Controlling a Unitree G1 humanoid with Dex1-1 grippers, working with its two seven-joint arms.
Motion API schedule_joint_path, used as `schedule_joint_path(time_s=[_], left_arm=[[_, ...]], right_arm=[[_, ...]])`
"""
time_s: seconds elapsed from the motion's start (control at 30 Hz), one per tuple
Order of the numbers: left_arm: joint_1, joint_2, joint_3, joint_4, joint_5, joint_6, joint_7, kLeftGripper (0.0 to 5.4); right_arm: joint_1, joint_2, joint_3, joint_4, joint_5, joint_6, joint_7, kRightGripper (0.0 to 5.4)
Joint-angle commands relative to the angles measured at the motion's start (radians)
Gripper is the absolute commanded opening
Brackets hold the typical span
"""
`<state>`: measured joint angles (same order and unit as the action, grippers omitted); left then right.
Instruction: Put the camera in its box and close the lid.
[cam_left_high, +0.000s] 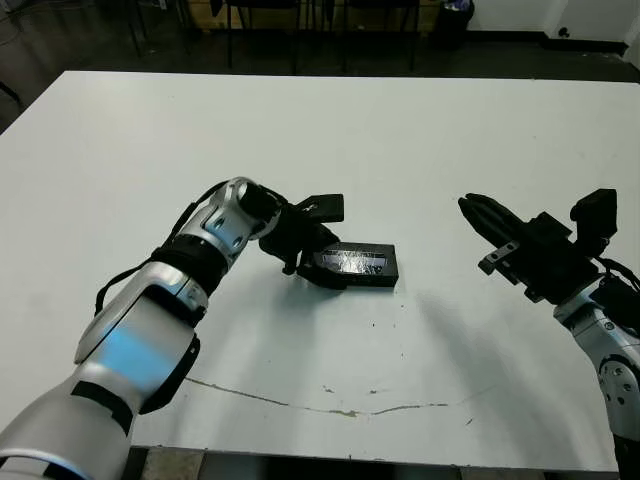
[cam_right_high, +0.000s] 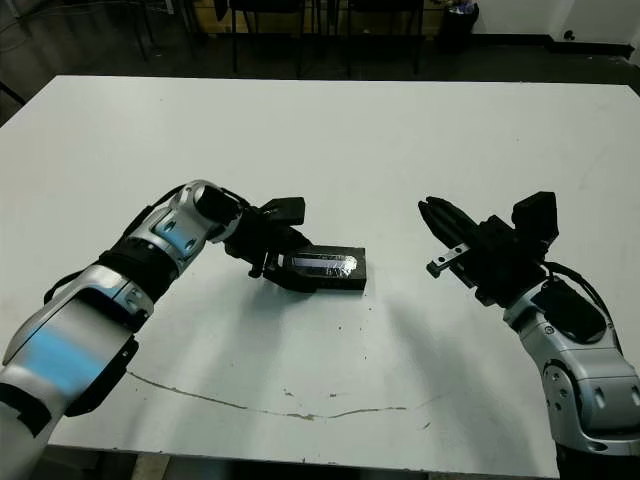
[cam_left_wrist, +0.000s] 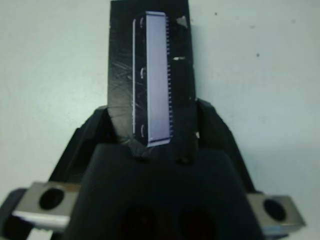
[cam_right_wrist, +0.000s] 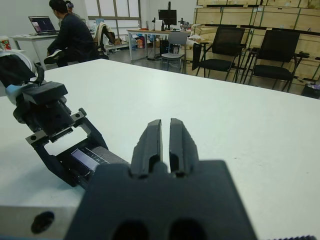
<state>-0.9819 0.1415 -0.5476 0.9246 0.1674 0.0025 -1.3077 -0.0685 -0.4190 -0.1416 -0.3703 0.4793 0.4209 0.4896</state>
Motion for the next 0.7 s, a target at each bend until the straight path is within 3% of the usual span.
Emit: schedule_joint_path(time_s=[0.03,0.2,0.57,0.7], left_arm=[[0.028,-0.018,-0.061,0.034,0.067,0.008,-0.048,2.78],[0.031,0.003,-0.038,0.051,0.057,0.017,-0.029,2.78],[0.109,0.086,0.001,0.075,0.037,-0.16,-0.053,4.62],[0.138,0.114,0.036,0.087,0.018,-0.142,-0.041,5.25]], right_arm=[[0.018,0.007,0.002,0.014,-0.006,-0.005,0.001,0.0],[0.026,0.008,0.002,-0.004,-0.011,0.001,-0.013,0.0],[0.029,0.008,-0.001,0.009,-0.011,-0.009,-0.011,0.0],[0.026,0.01,0.005,0.008,-0.022,-0.013,-0.019,0.0]])
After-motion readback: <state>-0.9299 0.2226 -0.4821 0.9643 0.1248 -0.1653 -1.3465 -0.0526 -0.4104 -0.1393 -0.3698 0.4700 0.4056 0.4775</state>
